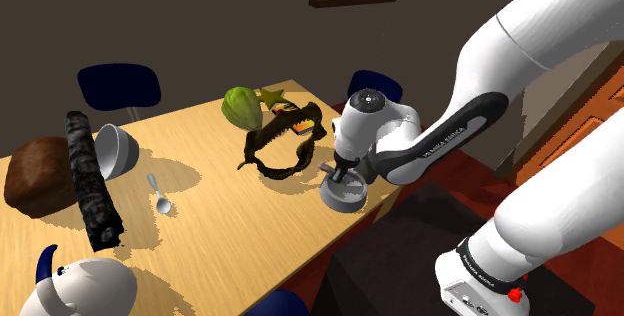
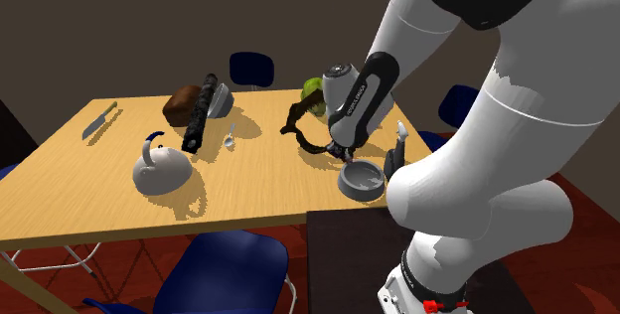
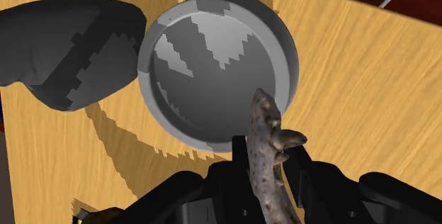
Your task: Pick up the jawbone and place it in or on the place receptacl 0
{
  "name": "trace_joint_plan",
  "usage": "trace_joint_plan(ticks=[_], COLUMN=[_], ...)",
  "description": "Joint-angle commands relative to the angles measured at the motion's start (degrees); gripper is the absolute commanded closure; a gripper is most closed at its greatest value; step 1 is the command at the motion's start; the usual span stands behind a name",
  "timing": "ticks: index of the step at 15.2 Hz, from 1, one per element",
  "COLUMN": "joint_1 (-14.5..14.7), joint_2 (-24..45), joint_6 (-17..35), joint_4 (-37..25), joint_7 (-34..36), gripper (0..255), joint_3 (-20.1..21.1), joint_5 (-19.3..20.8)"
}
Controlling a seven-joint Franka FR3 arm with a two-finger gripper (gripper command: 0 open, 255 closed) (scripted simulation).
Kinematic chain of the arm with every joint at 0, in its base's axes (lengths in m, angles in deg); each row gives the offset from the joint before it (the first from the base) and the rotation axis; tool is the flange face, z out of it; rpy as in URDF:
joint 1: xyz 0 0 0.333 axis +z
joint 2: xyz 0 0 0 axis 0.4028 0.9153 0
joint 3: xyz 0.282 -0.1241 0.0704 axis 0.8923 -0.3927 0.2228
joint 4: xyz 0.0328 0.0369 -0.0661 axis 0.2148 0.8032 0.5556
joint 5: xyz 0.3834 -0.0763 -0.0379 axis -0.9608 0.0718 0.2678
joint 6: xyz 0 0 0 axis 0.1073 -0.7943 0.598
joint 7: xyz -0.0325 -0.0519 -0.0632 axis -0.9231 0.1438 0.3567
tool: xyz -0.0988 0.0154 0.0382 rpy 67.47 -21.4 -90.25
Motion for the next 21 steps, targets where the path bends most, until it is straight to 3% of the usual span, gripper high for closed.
trace_joint_plan(ticks=[1,5,12,19,21], joint_1=[-1.72,-5.14,-8.55,-6.36,-6.04], joint_2=[-1.98,-3.06,5.51,14.08,14.87], joint_6=[1.61,4.26,7.36,8.32,8.38], joint_4=[2.02,3.87,1.05,-3.29,-3.74], joint_7=[-5.44,-13.21,2.89,19.0,20.42], gripper=[255,255,255,255,255], joint_3=[-2.37,-7.23,-7.5,-12.12,-12.59], joint_5=[-1.42,-1.26,18.67,37.49,39.07])
